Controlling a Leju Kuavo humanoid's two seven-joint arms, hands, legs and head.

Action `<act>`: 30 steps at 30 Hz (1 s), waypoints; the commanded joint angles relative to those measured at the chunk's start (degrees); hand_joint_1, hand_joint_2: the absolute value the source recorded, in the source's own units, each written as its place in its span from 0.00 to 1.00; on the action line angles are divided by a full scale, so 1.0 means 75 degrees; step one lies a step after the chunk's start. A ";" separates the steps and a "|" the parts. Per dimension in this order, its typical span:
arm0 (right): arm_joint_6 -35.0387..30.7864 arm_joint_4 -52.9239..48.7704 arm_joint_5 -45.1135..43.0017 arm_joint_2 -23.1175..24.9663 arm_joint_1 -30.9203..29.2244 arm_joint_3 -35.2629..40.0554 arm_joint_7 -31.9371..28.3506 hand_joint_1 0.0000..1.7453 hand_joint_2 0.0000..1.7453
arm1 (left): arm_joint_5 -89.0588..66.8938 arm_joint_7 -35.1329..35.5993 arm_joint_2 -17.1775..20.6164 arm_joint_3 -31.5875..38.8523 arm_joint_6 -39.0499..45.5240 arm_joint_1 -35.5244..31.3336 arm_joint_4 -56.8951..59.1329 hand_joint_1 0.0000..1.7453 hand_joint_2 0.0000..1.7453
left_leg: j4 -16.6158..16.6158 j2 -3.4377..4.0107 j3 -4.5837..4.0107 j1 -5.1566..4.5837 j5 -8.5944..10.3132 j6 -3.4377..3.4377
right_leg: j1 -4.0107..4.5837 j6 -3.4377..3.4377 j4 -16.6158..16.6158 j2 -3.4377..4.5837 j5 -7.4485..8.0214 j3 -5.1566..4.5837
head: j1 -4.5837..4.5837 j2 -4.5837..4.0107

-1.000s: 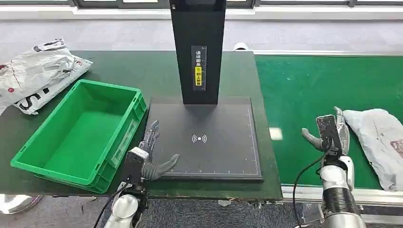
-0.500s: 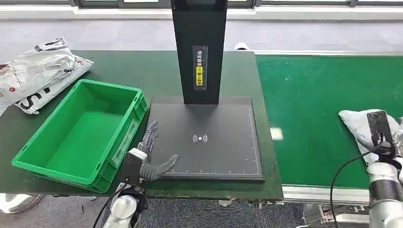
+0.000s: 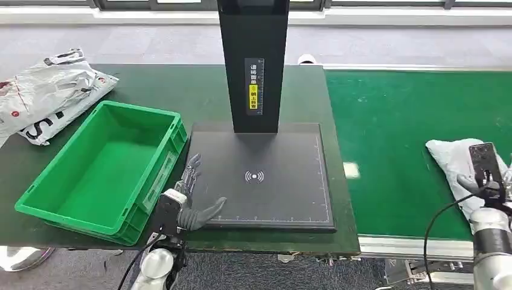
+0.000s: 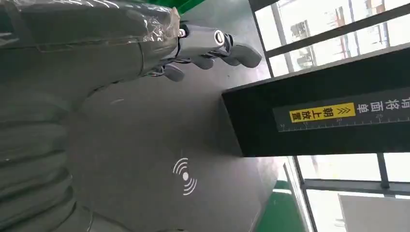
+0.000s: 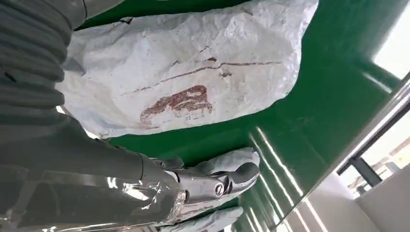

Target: Moved the parcel from conveyor to table for the left to box.

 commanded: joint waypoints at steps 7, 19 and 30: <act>0.2455 0.2307 0.2713 0.0502 -0.1003 0.1409 0.3665 0.00 1.00 | 0.0386 -0.0246 0.0693 -0.0238 0.0001 -0.0010 0.0321 0.00 1.00 | -0.0024 0.0064 0.0044 0.0019 -0.0008 -0.0012 | 0.0021 -0.0015 -0.0024 0.0061 0.0014 0.0033 | 0.0000 0.0000; 0.2762 0.2260 0.3088 0.0562 -0.0989 0.1534 0.3853 0.00 1.00 | 0.0457 -0.0144 0.0679 -0.0337 0.0073 0.0267 -0.0189 0.00 1.00 | -0.0014 0.0019 0.0022 0.0014 0.0003 -0.0009 | 0.0014 -0.0009 -0.0012 0.0014 0.0004 0.0026 | 0.0000 0.0000; 0.2785 0.2250 0.3134 0.0530 -0.0945 0.1485 0.3883 0.00 1.00 | 0.0446 -0.0116 0.0631 -0.0375 0.0063 0.0217 -0.0101 0.00 1.00 | -0.0011 0.0008 0.0016 0.0009 0.0005 -0.0008 | 0.0009 -0.0007 -0.0007 0.0003 0.0001 0.0019 | 0.0000 0.0000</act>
